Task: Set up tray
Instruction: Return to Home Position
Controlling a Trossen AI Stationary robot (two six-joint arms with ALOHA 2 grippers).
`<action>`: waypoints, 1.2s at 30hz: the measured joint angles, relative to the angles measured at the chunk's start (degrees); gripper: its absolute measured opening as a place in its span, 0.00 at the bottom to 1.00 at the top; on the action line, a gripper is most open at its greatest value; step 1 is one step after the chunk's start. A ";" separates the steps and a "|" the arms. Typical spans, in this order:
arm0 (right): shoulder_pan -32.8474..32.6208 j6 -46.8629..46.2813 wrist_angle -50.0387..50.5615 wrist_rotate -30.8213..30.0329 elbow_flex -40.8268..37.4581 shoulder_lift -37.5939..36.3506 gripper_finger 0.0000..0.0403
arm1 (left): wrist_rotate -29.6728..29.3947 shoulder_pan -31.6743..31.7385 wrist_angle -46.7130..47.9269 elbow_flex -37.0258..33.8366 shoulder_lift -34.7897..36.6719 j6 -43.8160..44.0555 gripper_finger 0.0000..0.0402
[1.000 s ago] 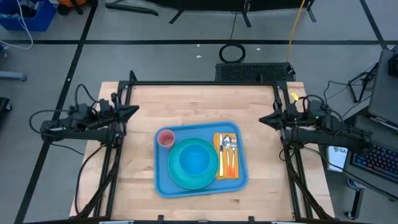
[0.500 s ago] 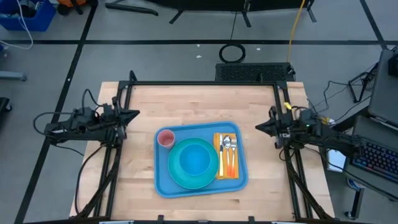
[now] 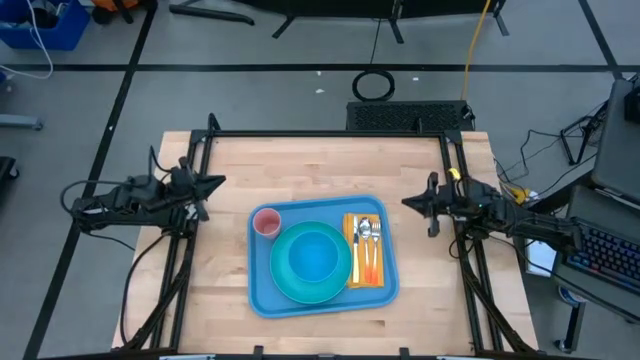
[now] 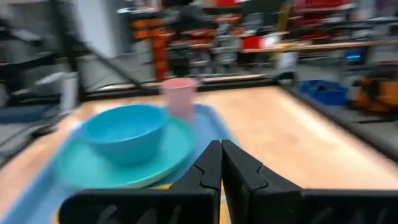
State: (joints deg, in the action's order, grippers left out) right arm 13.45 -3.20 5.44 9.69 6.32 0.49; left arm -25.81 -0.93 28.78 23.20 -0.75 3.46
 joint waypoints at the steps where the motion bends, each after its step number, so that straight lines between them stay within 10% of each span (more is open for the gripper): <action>1: 0.00 -0.11 -0.63 -2.35 -0.07 -0.02 0.00 | -0.30 0.00 0.62 0.00 0.00 -1.41 0.03; 7: 0.00 -2.52 -1.42 -11.35 -0.28 0.08 0.00 | 0.21 -0.02 1.17 0.00 0.00 -4.63 0.02; 36: 0.00 -1.69 -1.36 -11.16 -0.30 0.09 0.00 | 0.21 0.00 1.11 0.04 -0.02 -4.69 0.14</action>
State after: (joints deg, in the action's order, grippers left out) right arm 13.45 -4.89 4.08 -1.48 6.02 0.58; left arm -25.61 -0.93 29.89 23.24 -0.78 -1.23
